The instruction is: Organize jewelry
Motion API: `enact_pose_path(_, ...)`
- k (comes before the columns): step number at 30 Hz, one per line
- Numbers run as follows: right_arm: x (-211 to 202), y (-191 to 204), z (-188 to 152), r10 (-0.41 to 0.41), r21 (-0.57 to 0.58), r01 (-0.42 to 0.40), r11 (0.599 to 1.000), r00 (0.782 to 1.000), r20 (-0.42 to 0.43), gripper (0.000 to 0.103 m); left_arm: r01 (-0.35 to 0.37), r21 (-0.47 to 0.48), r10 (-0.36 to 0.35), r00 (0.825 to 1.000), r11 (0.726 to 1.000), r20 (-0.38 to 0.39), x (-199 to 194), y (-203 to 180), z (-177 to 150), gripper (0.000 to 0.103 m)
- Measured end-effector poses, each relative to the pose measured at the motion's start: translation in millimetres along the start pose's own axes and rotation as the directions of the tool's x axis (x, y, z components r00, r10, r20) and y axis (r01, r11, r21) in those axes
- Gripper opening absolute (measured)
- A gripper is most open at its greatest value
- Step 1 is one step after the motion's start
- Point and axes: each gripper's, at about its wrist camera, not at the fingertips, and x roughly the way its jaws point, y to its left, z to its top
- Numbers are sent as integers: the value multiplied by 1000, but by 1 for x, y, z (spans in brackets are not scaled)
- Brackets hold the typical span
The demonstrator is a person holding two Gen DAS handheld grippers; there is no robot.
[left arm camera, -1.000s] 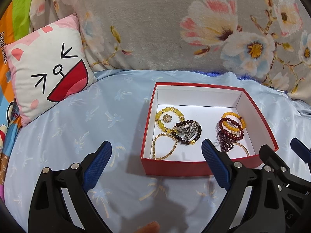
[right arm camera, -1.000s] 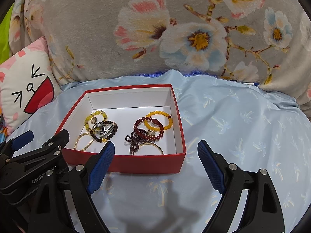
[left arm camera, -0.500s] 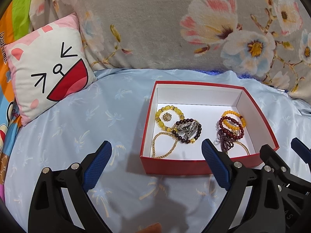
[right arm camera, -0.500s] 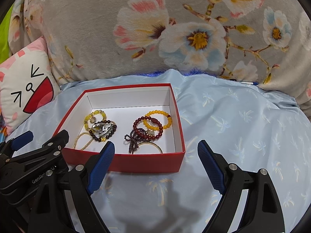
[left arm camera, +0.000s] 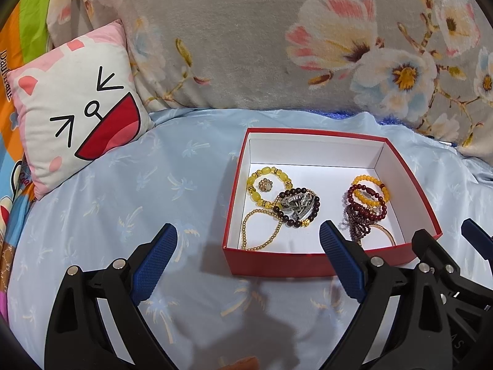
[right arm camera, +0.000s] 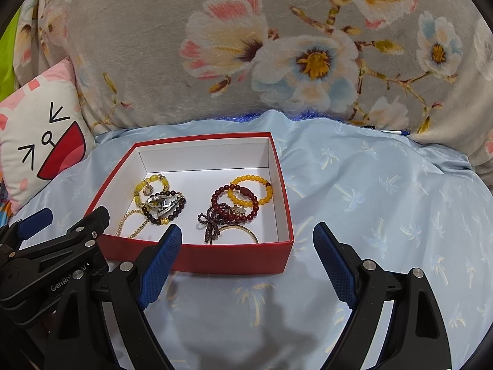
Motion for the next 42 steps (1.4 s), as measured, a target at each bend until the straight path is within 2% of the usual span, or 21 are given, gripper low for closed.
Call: enact_pose_path(42,1,1,-1,-2,1,2,1000,1000,-1,84,-3,4,3,1000,1000,-3,-1,-1,1,89)
